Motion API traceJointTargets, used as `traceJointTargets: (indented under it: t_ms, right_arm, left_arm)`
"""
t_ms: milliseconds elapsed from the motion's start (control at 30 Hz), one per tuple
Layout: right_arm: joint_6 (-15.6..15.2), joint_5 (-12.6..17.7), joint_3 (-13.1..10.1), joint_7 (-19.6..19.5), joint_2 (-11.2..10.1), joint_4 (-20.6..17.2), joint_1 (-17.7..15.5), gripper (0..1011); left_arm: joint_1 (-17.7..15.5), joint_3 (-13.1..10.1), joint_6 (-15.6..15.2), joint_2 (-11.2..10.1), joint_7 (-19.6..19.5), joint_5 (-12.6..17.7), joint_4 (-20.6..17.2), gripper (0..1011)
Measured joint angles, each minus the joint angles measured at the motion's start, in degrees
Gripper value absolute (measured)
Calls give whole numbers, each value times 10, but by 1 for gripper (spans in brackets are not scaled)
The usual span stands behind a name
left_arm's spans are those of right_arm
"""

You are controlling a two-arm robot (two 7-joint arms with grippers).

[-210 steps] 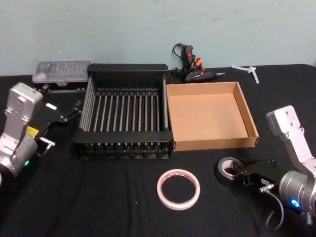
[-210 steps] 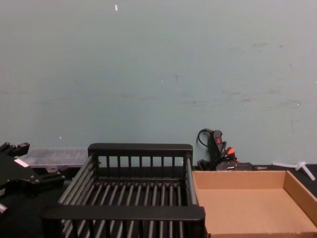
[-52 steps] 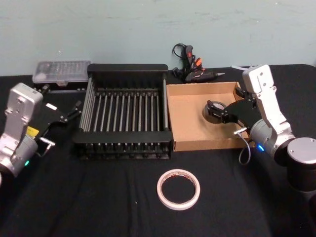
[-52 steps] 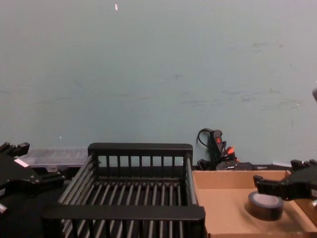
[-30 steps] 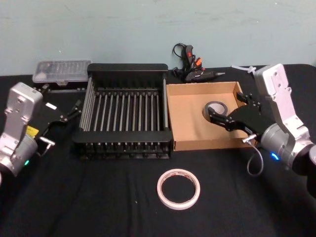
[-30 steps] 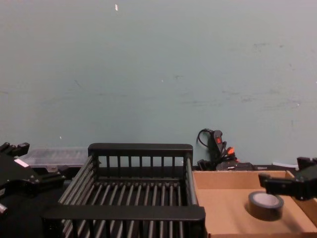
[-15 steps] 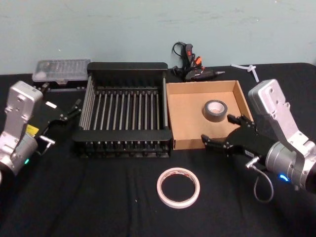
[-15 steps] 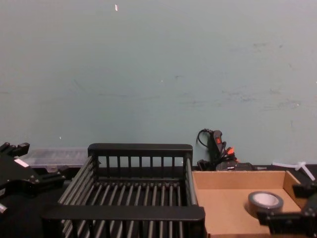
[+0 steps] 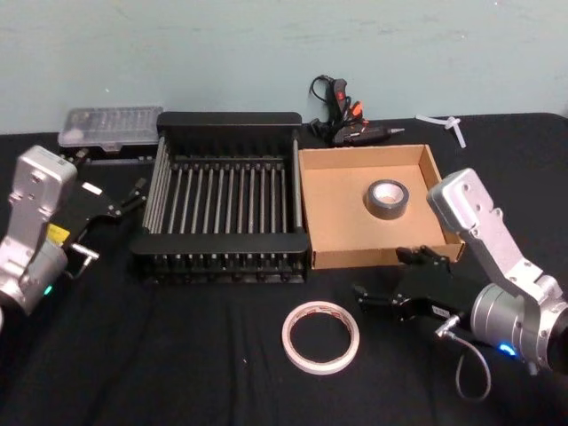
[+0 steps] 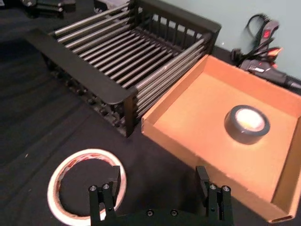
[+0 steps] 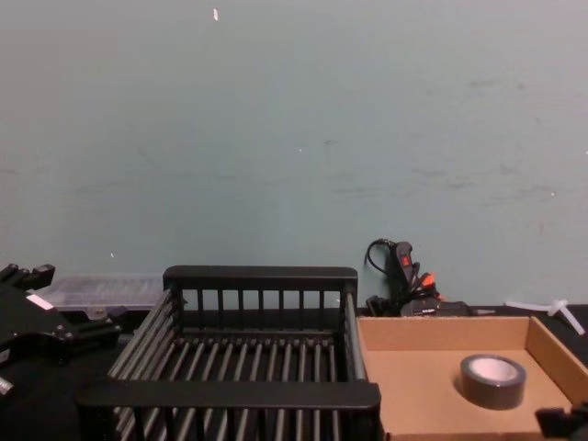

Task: Pick up the white tape and place it into the black box , Pick up the silver tape and place it into the brown box.

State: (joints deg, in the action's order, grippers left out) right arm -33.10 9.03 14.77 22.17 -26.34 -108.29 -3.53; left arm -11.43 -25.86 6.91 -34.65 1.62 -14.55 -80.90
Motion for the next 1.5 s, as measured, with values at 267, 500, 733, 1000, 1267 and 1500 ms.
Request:
traceJointTargets:
  t_ms: [267,500,733,1000,1267,1500]
  right_arm:
    - [-31,0,19,-3,-2,-1,5,1002]
    - [-52,-8,34,-2,-3,4,16,1002]
    - [-80,-19,50,1,4,13,26,1002]
    - [-94,-30,59,6,12,20,32,1002]
    - [-102,-40,66,15,18,27,39,1002]
    - [-105,-48,71,21,24,35,45,1002]
  left_arm:
    - [0,0,0,0,0,0,0,1001]
    - [0,0,0,0,0,0,0,1001]
    - [0,0,0,0,0,0,0,1001]
    - [0,0,0,0,0,0,0,1001]
    - [0,0,0,0,0,0,0,1001]
    - [0,0,0,0,0,0,0,1001]
